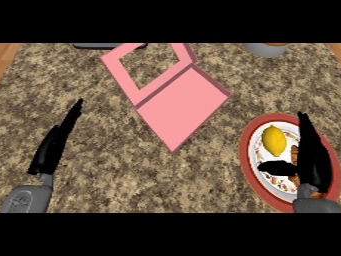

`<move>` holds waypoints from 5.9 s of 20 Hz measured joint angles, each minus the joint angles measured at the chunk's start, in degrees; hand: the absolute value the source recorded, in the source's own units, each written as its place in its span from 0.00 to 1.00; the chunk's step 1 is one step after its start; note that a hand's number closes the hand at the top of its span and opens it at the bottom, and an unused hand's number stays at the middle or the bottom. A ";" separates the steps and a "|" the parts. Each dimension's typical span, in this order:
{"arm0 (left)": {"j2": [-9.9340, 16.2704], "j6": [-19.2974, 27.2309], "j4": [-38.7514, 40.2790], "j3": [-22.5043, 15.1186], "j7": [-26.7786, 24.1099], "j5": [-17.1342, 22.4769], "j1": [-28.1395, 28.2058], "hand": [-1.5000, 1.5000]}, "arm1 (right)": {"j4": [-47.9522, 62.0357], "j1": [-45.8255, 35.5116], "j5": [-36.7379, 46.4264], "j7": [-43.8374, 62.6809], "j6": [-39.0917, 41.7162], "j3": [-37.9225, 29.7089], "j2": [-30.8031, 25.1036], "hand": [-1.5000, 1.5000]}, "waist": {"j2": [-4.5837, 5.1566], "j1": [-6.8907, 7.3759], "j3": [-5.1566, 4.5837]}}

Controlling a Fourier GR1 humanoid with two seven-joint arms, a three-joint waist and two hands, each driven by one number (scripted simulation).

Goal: Pick the lemon from the plate and place it in the cardboard box

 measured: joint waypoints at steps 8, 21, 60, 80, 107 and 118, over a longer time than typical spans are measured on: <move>-0.35 -0.83 -0.12 1.00 0.08 -0.44 0.19 0.50 | 3.70 -2.39 0.99 -0.88 -0.72 -0.20 -0.87 1.00 | -0.19 -0.08 -0.24; -1.10 -1.08 0.78 1.31 0.14 -1.38 -0.68 0.50 | 7.16 -4.10 11.51 -1.10 -14.49 -0.41 -0.72 1.00 | -0.22 -0.04 -0.11; -3.13 -3.75 3.62 -2.74 0.52 -3.16 -6.90 0.50 | 31.03 -67.09 41.17 54.98 23.45 9.11 5.69 1.00 | 0.74 8.79 0.04; -2.14 -2.94 5.30 0.14 -0.64 -2.06 -6.42 0.50 | 34.51 -61.29 25.53 54.70 17.22 1.00 5.74 0.00 | 0.61 5.18 0.43; -0.85 -2.09 4.47 2.48 -1.81 -1.40 -2.38 0.50 | 0.71 -30.66 41.30 49.44 -29.83 9.11 6.24 0.00 | -0.32 0.62 0.49; -1.09 -0.97 2.69 2.66 -0.75 -1.88 -1.19 0.50 | -18.49 -5.00 50.34 52.66 -36.56 18.60 6.42 0.00 | -0.40 -0.78 0.52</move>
